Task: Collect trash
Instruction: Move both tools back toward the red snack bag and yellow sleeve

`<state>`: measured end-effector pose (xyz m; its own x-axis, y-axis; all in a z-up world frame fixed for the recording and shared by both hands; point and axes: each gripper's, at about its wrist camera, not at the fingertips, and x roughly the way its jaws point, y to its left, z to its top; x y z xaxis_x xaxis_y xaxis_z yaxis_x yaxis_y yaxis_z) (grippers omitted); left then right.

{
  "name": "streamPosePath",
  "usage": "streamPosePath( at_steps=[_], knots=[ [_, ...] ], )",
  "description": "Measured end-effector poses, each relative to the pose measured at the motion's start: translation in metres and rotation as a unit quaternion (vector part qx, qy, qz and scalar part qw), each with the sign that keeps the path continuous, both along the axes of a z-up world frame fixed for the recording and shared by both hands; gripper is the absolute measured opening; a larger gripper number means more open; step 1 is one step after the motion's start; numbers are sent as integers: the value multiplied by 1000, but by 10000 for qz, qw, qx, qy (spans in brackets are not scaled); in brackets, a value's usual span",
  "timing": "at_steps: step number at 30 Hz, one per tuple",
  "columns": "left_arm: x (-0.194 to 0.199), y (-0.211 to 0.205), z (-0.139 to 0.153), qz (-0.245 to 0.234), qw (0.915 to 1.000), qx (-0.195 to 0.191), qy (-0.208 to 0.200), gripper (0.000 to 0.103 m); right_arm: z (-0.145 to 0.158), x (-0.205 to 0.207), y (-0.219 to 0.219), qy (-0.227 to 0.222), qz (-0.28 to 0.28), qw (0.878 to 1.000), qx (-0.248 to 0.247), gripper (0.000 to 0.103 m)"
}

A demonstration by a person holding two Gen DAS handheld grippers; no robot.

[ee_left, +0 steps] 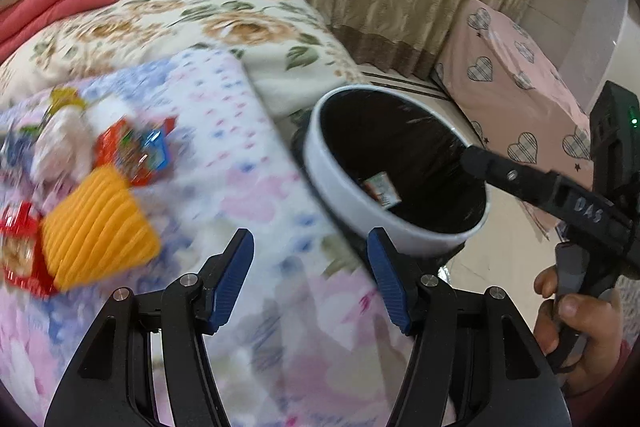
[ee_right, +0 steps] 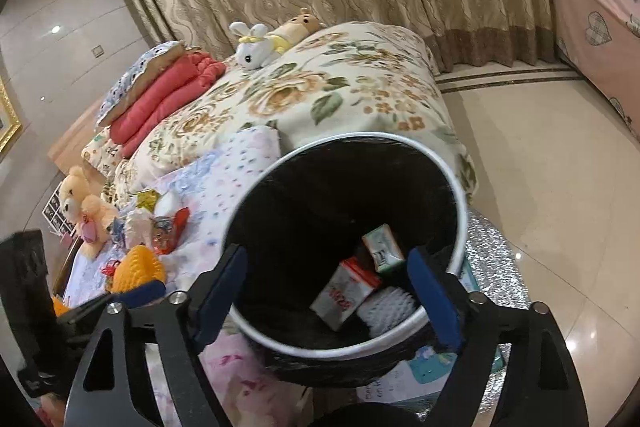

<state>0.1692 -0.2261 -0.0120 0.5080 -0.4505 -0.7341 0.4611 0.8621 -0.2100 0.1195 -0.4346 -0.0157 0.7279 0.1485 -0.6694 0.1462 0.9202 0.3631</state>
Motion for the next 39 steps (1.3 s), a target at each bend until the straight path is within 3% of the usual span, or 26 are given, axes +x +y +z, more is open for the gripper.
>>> streamPosePath(
  at_steps=[12, 23, 31, 39],
  knots=[
    [-21, 89, -15, 802, 9963, -224, 218, 60, -12, 3, 77, 38, 612, 9980, 135, 89],
    [-33, 164, -27, 1549, 9871, -287, 297, 60, -10, 4, 139, -33, 1191, 9929, 47, 91],
    [-31, 200, -25, 1910, 9806, -375, 243, 60, -23, 10, 167, 73, 1393, 9900, 219, 91],
    [-17, 215, -27, 1982, 9785, -498, 288, 60, -29, 24, 182, 63, 1426, 9891, 361, 91]
  ],
)
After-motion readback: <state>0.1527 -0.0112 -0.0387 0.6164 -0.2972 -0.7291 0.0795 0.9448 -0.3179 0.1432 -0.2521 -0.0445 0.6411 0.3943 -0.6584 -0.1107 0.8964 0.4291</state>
